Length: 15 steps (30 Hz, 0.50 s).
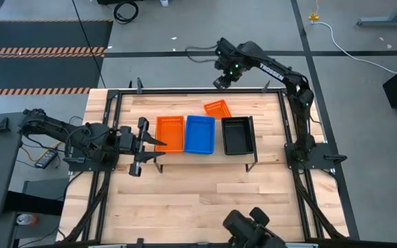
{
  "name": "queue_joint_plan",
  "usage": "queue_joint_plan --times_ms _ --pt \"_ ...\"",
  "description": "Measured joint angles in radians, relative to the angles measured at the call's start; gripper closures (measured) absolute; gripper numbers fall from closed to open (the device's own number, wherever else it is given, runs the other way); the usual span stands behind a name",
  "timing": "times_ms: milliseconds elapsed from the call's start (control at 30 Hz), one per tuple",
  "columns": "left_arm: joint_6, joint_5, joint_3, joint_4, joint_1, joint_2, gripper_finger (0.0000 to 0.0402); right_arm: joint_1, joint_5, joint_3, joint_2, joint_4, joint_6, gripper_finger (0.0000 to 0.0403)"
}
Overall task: Stack baskets on shelf by color
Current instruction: Stack the orange bin on top of the orange bin on the shelf
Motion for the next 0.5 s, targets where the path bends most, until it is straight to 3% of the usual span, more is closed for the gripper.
queue_joint_plan --times_ms 133,300,500 --pt "0.0 0.0 0.0 -0.025 0.027 0.001 0.0276 -0.016 -0.012 -0.104 0.003 0.088 -0.053 0.0208" --pt "0.0 0.001 0.0 -0.033 0.06 0.001 0.0276 -0.015 -0.113 -0.12 0.003 0.107 -0.075 0.0196" --pt "0.004 0.0 0.0 -0.029 0.108 0.001 0.0276 0.018 -0.075 -0.134 0.01 0.092 -0.024 0.0192"
